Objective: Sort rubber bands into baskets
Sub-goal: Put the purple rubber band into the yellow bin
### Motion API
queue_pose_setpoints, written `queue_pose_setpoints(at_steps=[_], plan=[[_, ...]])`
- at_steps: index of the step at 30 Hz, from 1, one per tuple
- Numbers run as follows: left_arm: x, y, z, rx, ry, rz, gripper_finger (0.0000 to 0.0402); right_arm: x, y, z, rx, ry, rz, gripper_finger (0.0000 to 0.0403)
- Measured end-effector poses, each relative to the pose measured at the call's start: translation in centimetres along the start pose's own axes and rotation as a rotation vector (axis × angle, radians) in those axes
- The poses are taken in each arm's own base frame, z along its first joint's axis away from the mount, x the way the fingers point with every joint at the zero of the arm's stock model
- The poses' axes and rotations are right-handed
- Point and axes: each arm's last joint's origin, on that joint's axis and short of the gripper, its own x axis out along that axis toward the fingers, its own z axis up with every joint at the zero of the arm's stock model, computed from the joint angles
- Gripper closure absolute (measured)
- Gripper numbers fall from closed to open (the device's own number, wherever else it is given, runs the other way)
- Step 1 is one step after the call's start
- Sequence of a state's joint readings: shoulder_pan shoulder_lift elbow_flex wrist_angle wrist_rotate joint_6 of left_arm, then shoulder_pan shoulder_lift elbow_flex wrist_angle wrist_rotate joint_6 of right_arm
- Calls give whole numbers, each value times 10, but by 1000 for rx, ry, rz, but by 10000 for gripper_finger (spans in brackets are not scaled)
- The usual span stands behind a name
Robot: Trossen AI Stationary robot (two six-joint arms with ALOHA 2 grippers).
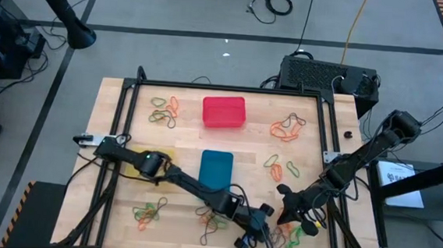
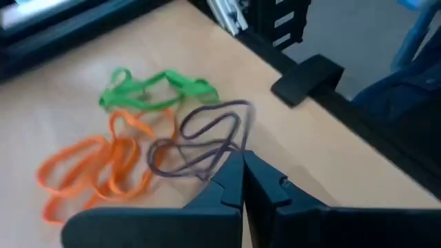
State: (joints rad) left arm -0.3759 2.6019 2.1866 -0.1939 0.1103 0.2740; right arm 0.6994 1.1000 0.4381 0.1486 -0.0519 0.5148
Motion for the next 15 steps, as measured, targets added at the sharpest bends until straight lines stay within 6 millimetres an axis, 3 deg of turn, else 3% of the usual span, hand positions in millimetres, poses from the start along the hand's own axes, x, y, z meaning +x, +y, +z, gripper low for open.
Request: queue_pose_setpoints(at_steps=[6, 15], plan=[[-22, -6, 31, 34, 101, 40, 400, 0, 0, 0, 0, -2, 1, 403], [-95, -9, 77, 46, 188, 96, 401, 0, 0, 0, 0, -4, 1, 403]])
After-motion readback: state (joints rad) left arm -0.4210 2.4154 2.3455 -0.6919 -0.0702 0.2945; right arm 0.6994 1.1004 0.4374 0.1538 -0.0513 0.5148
